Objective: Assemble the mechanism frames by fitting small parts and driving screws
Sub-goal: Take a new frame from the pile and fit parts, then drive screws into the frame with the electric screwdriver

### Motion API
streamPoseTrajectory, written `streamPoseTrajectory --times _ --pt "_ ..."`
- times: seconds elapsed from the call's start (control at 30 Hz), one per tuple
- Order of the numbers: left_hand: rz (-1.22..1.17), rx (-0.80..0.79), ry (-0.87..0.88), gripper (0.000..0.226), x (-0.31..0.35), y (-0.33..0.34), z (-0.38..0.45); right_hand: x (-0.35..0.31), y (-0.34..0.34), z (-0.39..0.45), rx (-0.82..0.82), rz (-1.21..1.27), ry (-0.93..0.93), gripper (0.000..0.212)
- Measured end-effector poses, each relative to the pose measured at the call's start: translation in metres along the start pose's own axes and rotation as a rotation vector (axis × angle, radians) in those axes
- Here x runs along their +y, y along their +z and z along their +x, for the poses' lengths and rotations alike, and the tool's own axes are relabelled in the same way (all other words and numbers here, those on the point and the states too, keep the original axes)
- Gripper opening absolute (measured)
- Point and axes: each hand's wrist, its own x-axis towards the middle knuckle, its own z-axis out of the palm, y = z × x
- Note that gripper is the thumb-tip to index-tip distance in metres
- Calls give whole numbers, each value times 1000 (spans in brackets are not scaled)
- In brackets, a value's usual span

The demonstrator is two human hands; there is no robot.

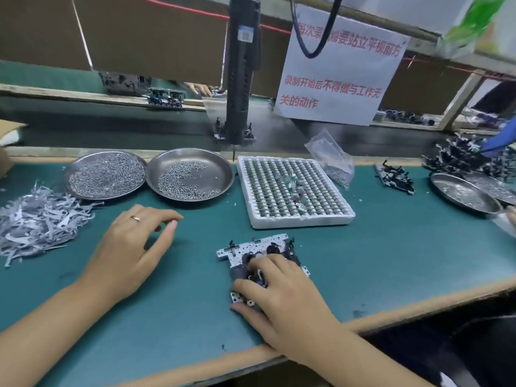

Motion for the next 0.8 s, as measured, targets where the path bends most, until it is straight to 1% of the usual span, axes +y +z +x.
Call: streamPoseTrajectory --times 0.07,0.13,0.17,0.2,0.27,0.3,0.33,0.4,0.47,0.53,0.63,0.73,0.8 --pt "60 -41 58 37 1 0 -1 23 -9 -22 1 -31 84 20" --pt "73 -49 54 38 1 0 -1 54 -17 -44 13 -147 198 13" --pt "72 -43 39 38 0 0 -2 70 -23 -51 -5 -218 295 17" --pt "68 -33 21 38 -1 -1 -2 86 -28 -58 -35 -289 409 25" --pt "61 -20 -13 38 -1 -1 -1 110 -37 -61 -148 -443 634 40" --pt "61 -23 -21 39 -1 -1 -1 120 -39 -62 -195 -487 692 43" --pt "63 -31 -25 39 0 -1 0 126 -39 -61 -178 -469 707 43" --pt "83 -46 -19 38 1 -2 0 127 -34 -54 -84 -327 643 36" --pt "98 -56 -17 38 3 -3 0 110 -23 -37 59 -150 520 26" --pt "102 -63 -31 38 3 -4 1 87 -12 -13 120 44 397 19" --pt "108 -62 -57 36 3 -4 1 59 3 30 188 241 189 21" --pt "130 -54 -66 34 3 -6 5 41 17 75 239 309 0 30" --pt "169 -67 -57 35 2 -9 12 33 25 101 264 335 -58 32"
